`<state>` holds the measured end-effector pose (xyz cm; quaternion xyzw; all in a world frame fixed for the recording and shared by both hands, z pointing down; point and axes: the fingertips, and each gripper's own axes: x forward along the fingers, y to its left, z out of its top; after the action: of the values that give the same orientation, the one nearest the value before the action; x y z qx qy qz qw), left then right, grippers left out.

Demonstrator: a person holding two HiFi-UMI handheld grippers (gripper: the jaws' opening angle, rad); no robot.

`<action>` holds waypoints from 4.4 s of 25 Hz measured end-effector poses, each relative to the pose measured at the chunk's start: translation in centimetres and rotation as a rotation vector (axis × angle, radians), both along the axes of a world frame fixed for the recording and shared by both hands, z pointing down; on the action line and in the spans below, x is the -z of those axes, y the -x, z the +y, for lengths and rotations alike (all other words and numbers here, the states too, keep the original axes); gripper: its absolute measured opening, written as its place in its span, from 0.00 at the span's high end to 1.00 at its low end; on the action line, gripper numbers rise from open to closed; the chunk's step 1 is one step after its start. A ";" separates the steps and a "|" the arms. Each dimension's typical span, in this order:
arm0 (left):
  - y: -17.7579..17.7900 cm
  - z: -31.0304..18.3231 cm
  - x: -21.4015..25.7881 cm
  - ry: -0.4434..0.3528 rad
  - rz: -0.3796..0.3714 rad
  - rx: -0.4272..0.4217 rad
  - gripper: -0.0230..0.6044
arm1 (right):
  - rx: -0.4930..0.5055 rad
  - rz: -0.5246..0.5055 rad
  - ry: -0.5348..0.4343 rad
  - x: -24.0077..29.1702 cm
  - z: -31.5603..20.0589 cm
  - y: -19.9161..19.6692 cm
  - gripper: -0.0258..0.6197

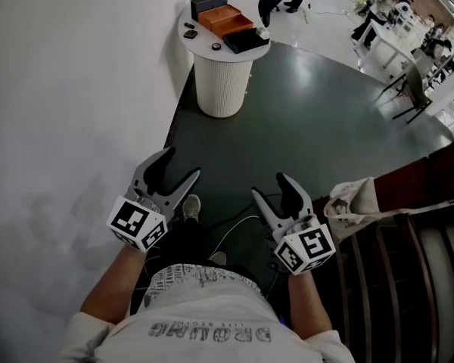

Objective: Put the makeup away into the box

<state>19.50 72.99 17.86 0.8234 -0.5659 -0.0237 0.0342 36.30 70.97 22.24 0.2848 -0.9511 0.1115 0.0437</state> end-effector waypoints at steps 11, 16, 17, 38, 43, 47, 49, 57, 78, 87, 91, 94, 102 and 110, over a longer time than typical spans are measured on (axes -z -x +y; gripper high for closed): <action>2.6 -7.6 -1.9 0.002 0.012 -0.046 0.52 | -0.011 0.007 0.008 -1.8 -6.9 3.8 0.53; 5.1 -11.9 -2.5 0.016 -0.002 -0.069 0.52 | -0.031 0.002 0.015 -2.2 -11.5 6.5 0.53; 5.7 -12.7 -2.6 0.017 -0.004 -0.074 0.52 | -0.036 0.002 0.018 -2.3 -12.3 7.1 0.53; 19.4 -29.0 -2.9 0.051 0.022 -0.138 0.52 | -0.099 0.050 0.044 -1.3 -28.0 21.1 0.53; 22.0 -31.6 -2.3 0.035 0.030 -0.138 0.52 | -0.104 0.054 0.036 -0.8 -30.5 23.5 0.53; 23.4 -33.4 -2.1 0.031 0.032 -0.127 0.52 | -0.104 0.051 0.025 -0.4 -32.6 24.8 0.53; 23.9 -34.4 -2.2 0.030 0.028 -0.131 0.52 | -0.107 0.044 0.022 -0.2 -33.7 25.2 0.53; 25.5 -38.5 -2.8 0.027 0.016 -0.123 0.52 | -0.103 0.034 0.010 -0.6 -38.3 26.6 0.53; 24.0 -59.5 -5.7 0.098 -0.011 -0.030 0.52 | 0.016 0.031 0.079 -4.3 -61.4 25.4 0.53; 22.7 -67.8 -6.3 0.121 -0.030 -0.015 0.52 | 0.060 0.011 0.113 -5.2 -69.5 24.4 0.53; 22.8 -69.6 -6.6 0.142 -0.034 0.002 0.52 | 0.069 0.012 0.130 -5.8 -71.4 24.6 0.53; 23.1 -70.5 -7.0 0.152 -0.032 0.012 0.52 | 0.075 0.011 0.132 -6.0 -72.6 24.8 0.53; 23.8 -72.8 -7.9 0.181 -0.027 0.017 0.52 | 0.081 0.019 0.149 -6.7 -74.8 25.7 0.53; 25.5 -74.9 -9.9 0.211 -0.010 -0.015 0.52 | 0.067 0.043 0.165 -7.7 -76.2 28.0 0.53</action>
<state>-5.96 -1.87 27.72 0.8197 -0.5590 0.0403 0.1183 8.34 -5.27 29.96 0.2504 -0.9466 0.1816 0.0911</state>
